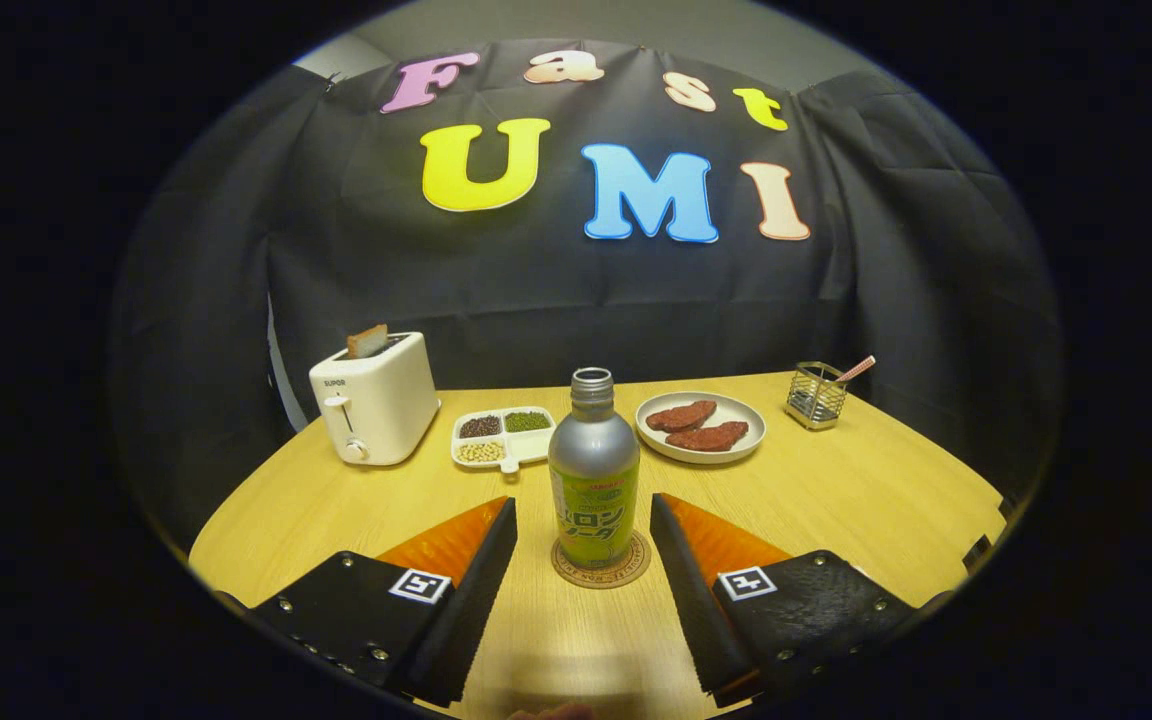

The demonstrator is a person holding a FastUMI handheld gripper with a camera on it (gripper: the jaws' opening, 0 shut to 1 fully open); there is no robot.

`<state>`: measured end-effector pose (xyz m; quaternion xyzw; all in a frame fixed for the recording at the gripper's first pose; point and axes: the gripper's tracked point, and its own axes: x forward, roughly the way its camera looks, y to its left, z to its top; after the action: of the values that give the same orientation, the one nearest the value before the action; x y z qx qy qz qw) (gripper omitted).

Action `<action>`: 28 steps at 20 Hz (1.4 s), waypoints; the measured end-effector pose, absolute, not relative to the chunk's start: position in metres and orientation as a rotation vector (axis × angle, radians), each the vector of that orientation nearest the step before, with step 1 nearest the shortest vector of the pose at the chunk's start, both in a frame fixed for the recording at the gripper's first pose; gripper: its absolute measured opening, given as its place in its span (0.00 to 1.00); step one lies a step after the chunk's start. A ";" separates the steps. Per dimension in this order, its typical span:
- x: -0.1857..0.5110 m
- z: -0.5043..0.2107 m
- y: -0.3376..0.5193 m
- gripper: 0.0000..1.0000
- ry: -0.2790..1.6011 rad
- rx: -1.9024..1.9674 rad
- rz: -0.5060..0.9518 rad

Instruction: Take the bottle from table, then pour the juice into the cup, finally place the bottle on the coaster

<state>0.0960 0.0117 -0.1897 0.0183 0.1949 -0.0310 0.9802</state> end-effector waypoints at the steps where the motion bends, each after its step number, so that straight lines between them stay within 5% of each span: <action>1: 0.088 -0.182 0.010 0.82 0.383 0.031 -0.063; 16: 0.023 -0.074 0.023 0.82 0.214 0.006 0.004; 28: 0.021 -0.066 0.037 0.82 0.200 0.003 0.034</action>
<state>0.0210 0.0369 -0.0657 0.0014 0.0999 0.0171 0.9949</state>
